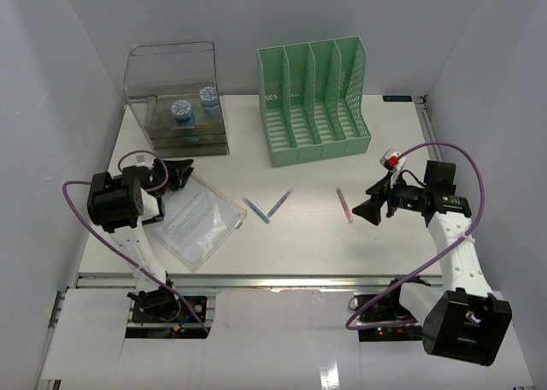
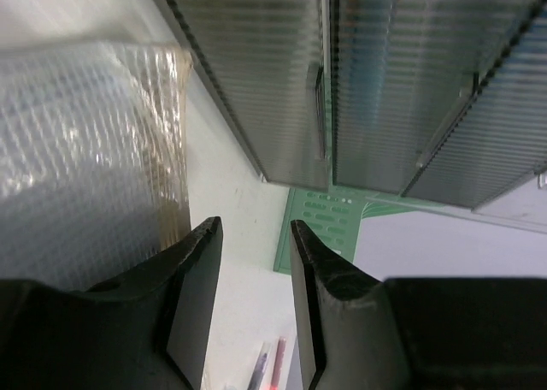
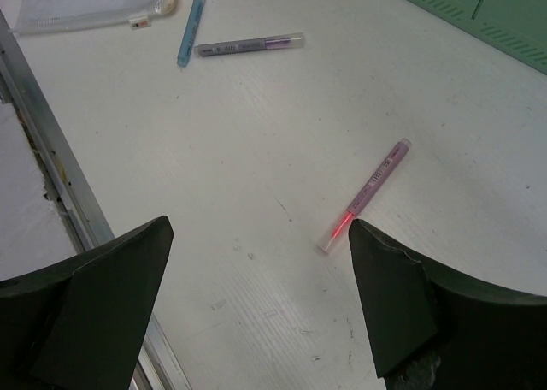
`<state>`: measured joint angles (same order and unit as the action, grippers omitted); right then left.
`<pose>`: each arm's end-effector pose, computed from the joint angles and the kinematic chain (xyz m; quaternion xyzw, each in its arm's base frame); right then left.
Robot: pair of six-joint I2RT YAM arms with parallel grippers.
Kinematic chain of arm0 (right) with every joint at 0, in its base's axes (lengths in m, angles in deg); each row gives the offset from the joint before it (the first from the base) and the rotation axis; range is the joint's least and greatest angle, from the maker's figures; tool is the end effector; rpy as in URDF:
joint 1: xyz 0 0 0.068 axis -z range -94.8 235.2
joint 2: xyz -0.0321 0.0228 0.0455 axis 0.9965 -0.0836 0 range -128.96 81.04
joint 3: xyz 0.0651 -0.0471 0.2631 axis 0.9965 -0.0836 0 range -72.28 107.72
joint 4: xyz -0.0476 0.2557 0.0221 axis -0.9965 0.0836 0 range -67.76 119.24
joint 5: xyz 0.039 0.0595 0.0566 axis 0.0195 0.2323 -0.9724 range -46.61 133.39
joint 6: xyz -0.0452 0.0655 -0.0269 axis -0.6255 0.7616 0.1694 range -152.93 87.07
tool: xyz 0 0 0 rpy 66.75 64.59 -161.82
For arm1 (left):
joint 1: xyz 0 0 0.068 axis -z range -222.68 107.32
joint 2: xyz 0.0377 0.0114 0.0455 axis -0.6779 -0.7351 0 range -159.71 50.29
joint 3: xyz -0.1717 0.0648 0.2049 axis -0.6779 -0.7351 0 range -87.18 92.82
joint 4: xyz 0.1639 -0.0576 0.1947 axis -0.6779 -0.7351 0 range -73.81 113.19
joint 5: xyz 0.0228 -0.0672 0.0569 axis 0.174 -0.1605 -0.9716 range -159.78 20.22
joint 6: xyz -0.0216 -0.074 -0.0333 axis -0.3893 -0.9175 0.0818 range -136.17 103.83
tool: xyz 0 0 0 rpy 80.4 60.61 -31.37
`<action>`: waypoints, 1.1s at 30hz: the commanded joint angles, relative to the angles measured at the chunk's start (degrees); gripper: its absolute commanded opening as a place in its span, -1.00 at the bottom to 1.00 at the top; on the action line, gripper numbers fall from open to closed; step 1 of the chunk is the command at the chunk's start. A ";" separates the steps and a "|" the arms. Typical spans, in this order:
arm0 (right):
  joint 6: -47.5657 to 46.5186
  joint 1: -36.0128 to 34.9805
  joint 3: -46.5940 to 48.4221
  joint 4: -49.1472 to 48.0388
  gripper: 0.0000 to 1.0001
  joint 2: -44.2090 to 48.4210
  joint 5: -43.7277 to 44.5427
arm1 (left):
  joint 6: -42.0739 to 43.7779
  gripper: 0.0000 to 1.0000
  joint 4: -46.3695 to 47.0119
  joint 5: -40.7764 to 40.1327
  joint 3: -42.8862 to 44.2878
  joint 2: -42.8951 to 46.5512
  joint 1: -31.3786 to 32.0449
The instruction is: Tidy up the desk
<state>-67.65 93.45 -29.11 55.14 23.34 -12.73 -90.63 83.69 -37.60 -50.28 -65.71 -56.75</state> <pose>0.2139 0.0307 0.2506 -0.3545 0.7613 0.2905 0.4586 0.3694 0.0522 0.0807 -0.4289 0.6717 -0.4765 0.3713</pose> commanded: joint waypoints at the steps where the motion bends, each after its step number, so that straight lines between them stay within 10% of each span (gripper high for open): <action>1: -0.44 0.36 -0.29 -0.39 0.80 -0.90 -1.28 | -0.52 -0.03 4.95 0.76 4.47 -1.10 -0.17; 33: -0.44 0.36 -0.03 -0.56 0.80 -2.94 -0.40 | -3.95 -0.16 9.11 0.50 9.70 -8.48 -1.14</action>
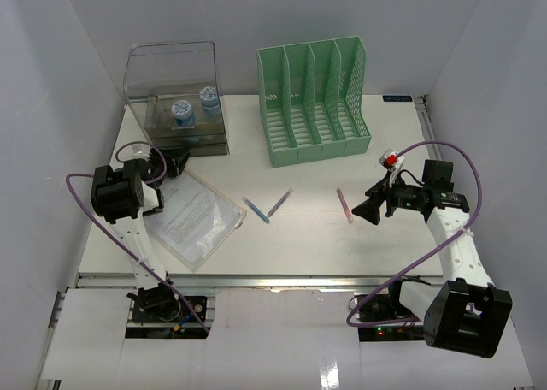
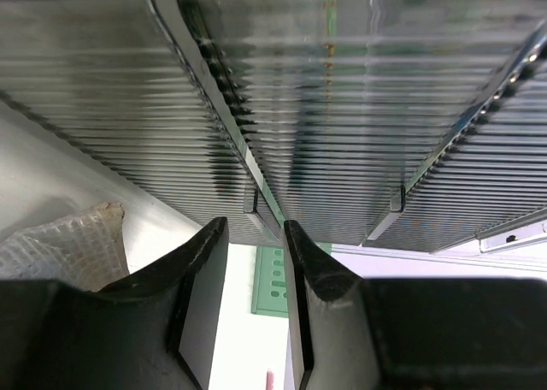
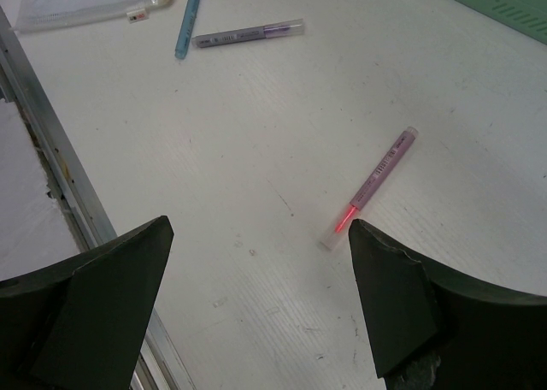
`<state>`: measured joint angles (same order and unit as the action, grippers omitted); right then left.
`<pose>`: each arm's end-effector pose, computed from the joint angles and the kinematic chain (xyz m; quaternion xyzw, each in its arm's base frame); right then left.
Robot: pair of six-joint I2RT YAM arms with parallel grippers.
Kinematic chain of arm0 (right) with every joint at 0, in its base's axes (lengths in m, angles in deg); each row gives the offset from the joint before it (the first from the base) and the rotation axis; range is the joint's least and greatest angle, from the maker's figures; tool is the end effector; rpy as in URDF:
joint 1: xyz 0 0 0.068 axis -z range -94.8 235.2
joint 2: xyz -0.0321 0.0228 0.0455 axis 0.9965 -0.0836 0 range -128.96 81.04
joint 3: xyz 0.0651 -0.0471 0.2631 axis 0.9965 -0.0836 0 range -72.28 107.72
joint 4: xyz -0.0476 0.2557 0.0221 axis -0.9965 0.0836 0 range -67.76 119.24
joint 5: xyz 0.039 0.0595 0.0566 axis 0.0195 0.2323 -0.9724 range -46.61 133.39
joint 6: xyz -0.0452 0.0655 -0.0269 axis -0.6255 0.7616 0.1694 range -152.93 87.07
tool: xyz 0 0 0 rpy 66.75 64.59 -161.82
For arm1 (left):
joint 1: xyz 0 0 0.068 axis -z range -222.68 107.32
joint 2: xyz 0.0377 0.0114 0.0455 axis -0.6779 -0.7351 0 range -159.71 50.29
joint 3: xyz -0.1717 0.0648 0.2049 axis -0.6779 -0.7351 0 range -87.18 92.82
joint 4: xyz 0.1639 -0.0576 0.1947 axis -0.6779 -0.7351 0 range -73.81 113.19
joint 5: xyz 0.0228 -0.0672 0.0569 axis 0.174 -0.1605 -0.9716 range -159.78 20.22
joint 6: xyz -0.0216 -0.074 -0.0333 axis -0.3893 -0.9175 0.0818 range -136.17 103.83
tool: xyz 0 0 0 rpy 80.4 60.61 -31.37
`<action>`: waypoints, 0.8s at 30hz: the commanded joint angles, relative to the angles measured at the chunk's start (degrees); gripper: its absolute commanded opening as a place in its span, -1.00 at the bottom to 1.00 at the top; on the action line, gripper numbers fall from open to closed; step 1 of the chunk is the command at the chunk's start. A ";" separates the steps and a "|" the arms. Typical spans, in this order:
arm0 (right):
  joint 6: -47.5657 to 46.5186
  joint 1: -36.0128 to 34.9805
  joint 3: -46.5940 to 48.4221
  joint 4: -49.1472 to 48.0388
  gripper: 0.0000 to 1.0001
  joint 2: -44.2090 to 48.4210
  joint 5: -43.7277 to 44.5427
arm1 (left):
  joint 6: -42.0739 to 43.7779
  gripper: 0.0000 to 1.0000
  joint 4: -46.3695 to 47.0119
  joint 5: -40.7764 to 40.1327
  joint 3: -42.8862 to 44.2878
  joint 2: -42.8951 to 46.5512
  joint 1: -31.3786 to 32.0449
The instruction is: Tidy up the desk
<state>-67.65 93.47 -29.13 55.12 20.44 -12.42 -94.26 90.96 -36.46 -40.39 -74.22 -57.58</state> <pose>0.2207 0.0294 0.2406 -0.3448 0.7729 0.2997 0.4403 0.4114 0.0676 0.0835 -0.4052 0.6388 -0.5098 0.4097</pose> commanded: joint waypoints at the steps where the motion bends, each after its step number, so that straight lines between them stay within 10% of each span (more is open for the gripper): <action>1: -0.44 0.34 -0.06 -0.54 0.81 0.01 -0.70 | -0.58 -0.18 1.90 -0.85 -0.09 -0.33 -0.36; 24: -0.33 0.36 -0.09 -0.54 0.80 0.35 -0.57 | -2.55 -1.00 6.97 0.47 -5.70 -0.10 -1.32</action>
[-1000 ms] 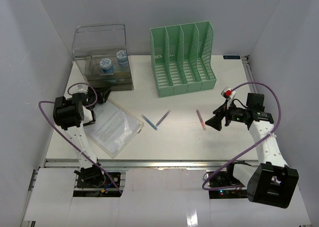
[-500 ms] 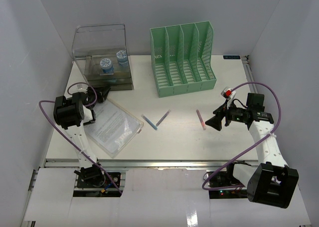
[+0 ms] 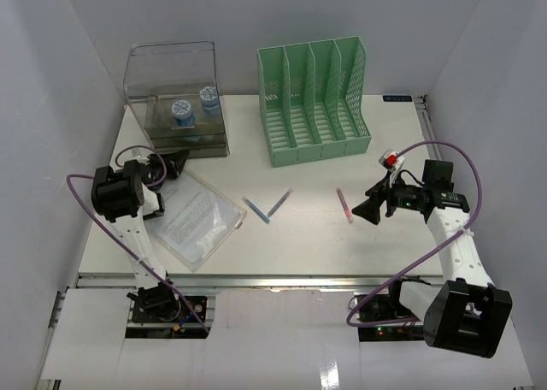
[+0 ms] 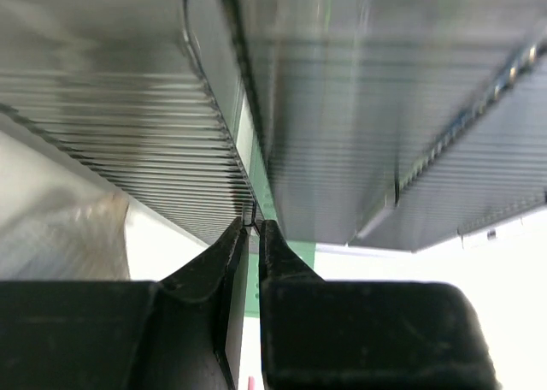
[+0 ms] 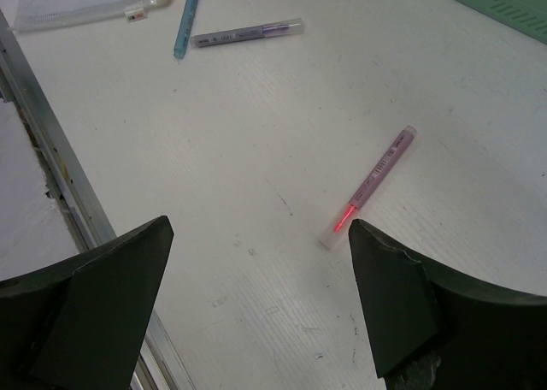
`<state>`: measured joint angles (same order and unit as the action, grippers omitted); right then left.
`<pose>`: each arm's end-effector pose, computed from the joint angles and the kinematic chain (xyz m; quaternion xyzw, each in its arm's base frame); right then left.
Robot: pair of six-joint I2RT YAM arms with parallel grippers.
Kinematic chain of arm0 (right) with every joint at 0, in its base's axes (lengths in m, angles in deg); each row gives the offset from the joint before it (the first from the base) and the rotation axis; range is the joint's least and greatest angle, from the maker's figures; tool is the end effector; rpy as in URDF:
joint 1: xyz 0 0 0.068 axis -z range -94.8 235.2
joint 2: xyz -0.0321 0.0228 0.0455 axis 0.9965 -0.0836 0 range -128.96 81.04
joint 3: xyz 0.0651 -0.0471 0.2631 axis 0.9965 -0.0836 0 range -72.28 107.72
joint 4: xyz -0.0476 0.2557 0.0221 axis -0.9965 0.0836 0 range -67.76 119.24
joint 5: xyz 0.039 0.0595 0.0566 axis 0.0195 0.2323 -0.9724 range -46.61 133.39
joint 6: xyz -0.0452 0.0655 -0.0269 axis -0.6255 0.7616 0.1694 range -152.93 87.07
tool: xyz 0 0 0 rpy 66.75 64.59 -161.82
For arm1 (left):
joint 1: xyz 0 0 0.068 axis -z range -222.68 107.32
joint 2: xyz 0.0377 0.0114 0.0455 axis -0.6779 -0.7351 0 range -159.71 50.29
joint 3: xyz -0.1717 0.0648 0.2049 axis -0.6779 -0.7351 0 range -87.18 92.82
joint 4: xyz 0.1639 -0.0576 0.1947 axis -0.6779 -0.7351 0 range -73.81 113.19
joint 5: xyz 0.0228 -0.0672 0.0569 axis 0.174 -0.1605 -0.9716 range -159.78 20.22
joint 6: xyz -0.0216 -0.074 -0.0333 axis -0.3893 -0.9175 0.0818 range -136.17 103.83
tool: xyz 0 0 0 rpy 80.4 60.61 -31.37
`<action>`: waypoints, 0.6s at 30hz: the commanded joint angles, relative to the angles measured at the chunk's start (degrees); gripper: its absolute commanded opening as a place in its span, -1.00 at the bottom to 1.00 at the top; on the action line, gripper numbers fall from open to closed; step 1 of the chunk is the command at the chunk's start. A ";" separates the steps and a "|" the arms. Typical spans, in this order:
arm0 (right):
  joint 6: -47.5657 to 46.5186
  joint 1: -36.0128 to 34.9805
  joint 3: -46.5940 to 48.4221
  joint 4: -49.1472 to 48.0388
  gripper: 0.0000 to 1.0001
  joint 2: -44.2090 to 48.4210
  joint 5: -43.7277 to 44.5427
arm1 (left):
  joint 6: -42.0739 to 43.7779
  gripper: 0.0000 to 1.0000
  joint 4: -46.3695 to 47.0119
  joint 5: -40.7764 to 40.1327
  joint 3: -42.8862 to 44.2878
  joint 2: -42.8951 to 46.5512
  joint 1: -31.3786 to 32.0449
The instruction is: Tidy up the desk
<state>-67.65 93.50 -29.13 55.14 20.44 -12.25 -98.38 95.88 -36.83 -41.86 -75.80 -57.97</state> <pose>0.2208 0.0292 0.2405 -0.3442 0.7738 0.2985 0.4401 0.4057 0.0694 0.0780 -0.4219 0.6173 -0.5252 0.4063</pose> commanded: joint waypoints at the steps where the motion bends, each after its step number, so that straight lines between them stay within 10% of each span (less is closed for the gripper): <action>1: -0.27 0.40 -0.09 -0.56 0.80 0.47 -0.63 | 1.45 -1.00 3.10 0.97 -5.58 1.77 -1.04; 15: -0.45 0.67 -0.44 -0.37 0.81 2.34 -1.14 | 2.47 -0.99 7.33 6.54 -19.48 9.11 -5.56; 18: -0.52 0.67 -0.51 -0.23 0.80 2.96 -1.08 | 4.83 -0.68 0.74 7.24 -18.98 13.45 -5.96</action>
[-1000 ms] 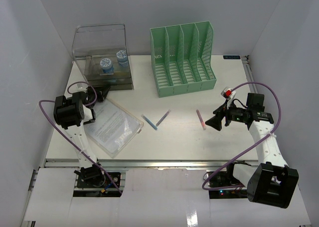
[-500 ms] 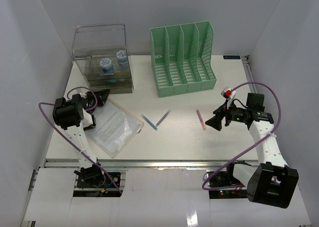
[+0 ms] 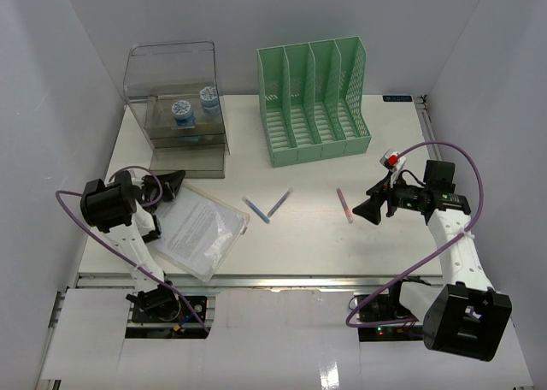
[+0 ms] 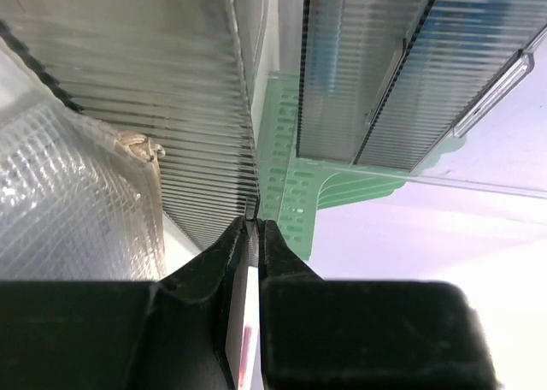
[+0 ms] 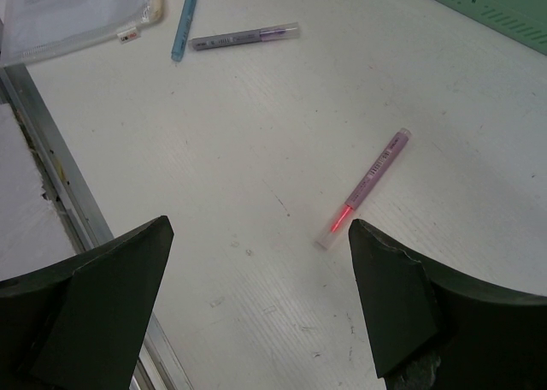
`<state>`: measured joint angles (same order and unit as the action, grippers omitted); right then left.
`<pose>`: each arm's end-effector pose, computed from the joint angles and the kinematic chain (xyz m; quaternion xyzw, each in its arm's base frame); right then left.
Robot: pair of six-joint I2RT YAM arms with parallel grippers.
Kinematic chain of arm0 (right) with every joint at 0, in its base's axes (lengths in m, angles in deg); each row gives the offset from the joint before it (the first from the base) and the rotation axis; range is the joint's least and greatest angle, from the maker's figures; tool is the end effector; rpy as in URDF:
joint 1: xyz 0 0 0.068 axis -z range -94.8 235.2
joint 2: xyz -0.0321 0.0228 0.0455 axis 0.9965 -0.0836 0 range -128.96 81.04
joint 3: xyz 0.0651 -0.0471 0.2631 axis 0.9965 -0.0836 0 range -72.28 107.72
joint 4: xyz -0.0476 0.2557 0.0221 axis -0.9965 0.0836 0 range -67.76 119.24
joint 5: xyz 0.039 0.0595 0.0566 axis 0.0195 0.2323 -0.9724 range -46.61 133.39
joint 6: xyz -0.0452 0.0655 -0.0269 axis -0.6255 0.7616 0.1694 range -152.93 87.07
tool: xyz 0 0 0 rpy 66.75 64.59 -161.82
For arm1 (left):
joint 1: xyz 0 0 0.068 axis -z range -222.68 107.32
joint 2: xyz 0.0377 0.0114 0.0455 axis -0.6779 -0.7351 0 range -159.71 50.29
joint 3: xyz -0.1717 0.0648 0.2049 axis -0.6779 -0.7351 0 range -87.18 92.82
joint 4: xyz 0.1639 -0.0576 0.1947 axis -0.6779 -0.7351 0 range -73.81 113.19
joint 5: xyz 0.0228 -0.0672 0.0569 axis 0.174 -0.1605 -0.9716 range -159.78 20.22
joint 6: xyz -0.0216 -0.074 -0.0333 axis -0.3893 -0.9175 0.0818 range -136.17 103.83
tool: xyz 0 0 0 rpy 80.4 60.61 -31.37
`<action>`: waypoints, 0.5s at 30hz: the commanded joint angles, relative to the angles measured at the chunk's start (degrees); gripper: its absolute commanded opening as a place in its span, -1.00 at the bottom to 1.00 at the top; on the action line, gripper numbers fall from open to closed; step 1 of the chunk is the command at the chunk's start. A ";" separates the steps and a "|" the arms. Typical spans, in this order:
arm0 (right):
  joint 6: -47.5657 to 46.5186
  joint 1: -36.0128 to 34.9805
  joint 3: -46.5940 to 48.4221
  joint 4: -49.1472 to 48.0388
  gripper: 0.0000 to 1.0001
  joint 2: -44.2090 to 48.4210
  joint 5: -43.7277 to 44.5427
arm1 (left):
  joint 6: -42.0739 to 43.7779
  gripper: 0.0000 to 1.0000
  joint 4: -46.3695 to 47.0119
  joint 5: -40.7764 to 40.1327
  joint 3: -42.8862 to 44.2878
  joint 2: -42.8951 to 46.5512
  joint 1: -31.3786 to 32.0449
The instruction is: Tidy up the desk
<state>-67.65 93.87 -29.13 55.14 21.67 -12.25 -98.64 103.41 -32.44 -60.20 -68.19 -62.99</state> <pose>0.2183 0.0282 0.2446 -0.3456 0.7707 0.2922 0.4487 0.3254 0.0729 0.0758 -0.4458 0.6158 -0.5221 0.3867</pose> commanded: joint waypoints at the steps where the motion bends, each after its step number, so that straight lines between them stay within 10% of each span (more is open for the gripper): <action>1: -0.55 0.33 -0.53 -0.21 0.80 1.91 -1.08 | 6.65 -0.56 -9.63 2.94 -0.35 7.48 -0.96; 8: -0.95 0.39 -0.19 0.21 0.81 1.80 -2.18 | 23.79 0.29 -35.52 0.36 2.97 25.03 -0.96; 15: -1.99 0.30 -0.27 0.61 0.80 3.55 -2.17 | 36.15 0.44 -54.39 -7.12 3.00 39.76 -0.96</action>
<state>-68.17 93.87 -29.13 55.35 23.21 -12.86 -72.57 63.64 -35.05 -57.79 -34.61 -63.59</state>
